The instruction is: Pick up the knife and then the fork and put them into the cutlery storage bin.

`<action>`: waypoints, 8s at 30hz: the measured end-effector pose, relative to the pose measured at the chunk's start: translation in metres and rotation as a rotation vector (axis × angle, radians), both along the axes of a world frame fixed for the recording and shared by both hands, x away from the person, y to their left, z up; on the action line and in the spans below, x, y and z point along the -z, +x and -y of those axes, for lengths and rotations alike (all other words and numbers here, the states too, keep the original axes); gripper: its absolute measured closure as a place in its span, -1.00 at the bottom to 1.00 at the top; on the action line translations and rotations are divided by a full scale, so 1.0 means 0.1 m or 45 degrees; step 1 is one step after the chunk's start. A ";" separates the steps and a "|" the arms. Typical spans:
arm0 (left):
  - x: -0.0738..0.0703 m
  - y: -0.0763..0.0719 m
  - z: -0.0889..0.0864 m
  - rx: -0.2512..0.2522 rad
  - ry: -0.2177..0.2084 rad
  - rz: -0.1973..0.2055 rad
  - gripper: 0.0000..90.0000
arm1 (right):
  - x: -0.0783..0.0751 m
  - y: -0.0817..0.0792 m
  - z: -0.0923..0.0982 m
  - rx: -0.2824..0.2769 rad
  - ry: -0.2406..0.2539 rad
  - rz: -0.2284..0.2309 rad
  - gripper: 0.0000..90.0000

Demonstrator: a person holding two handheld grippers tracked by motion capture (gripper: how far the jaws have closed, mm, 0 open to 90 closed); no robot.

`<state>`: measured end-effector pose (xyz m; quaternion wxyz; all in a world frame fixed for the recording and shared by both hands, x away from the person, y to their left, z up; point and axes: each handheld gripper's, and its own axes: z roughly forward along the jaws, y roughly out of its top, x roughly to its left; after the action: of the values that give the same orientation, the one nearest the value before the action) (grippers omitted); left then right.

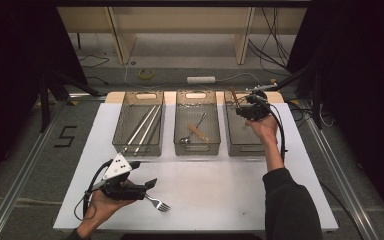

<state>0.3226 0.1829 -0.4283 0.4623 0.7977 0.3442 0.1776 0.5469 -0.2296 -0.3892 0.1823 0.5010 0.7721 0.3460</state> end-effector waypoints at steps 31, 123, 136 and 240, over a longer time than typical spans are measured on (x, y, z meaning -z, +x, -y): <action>0.00 0.01 -0.02 -0.020 0.006 -0.008 -0.59 | -0.04 -0.22 -0.01 -0.061 0.117 -0.036 -0.22; 0.42 0.55 -0.32 -0.224 0.517 -0.496 0.97 | 0.34 -2.28 -0.06 -0.442 0.309 0.175 -0.40; 0.38 0.38 -0.33 -0.187 0.544 -0.557 0.97 | 0.33 -2.28 -0.05 -0.440 0.314 0.169 -0.39; 0.18 0.05 0.12 0.351 0.659 -0.602 0.67 | 0.31 -2.32 -0.20 -0.546 0.300 0.161 -0.39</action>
<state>0.3275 0.1714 -0.4461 0.1726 0.9459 0.2746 0.0057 0.3149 -0.2094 -0.4207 0.0930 0.3208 0.8021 0.4950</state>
